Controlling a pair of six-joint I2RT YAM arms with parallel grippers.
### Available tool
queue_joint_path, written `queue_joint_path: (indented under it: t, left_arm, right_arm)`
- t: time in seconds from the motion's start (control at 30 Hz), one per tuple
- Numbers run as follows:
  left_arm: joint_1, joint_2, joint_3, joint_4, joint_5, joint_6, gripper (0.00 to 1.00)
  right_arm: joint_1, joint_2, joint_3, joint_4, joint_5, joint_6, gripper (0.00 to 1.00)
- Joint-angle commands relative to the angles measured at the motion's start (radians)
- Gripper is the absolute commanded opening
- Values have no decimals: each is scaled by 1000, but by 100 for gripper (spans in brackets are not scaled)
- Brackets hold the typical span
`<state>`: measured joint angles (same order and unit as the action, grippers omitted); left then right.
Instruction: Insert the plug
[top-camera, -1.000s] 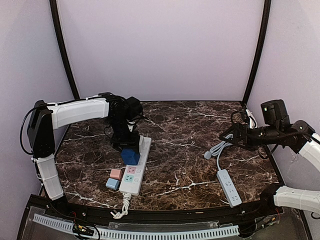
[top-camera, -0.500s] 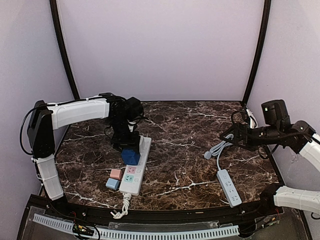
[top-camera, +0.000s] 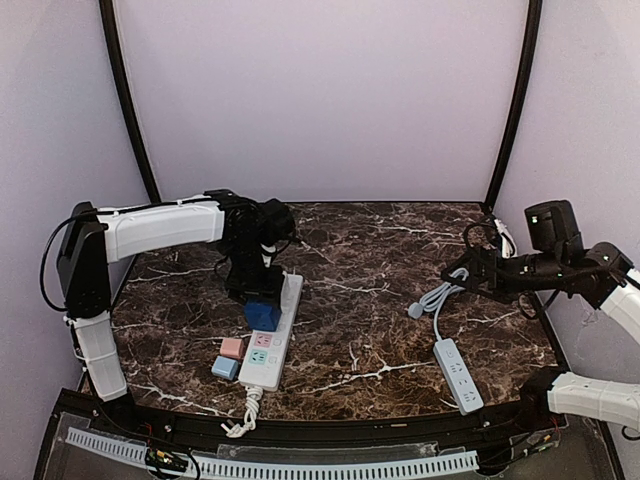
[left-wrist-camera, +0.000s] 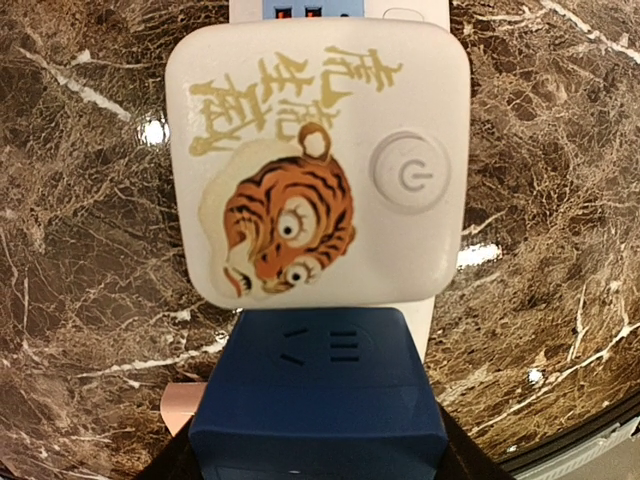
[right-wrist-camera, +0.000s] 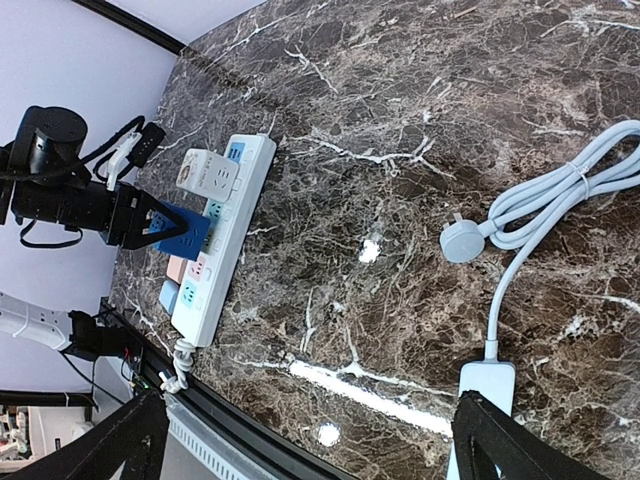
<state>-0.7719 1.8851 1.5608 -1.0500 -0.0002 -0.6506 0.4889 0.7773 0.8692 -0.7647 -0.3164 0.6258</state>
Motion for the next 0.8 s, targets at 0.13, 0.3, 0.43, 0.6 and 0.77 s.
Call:
queue_joint_path:
  t: [0.13,0.3,0.43,0.6,0.77]
  left_arm:
    - [-19,26,18,-34,-100,-18,1]
    - [-29,24,-3,-31,-101,-21,1]
    - [-48,26,-26,-14,-99,-38,1]
    - [-62,26,-45,-2,-113,-73,1]
    - [-67,24,-66,-2,-137,-114,1]
  right_arm:
    - [-5,-19,-11,-6,11,-3,99]
    - [-4,-23,-15,-13,10,-4,98]
    - [-4,-27,-18,-14,8,-3,99]
    - [-5,-27,-14,-22,7,-4,99]
    - [-4,-28,-13,-35,9,-9,99]
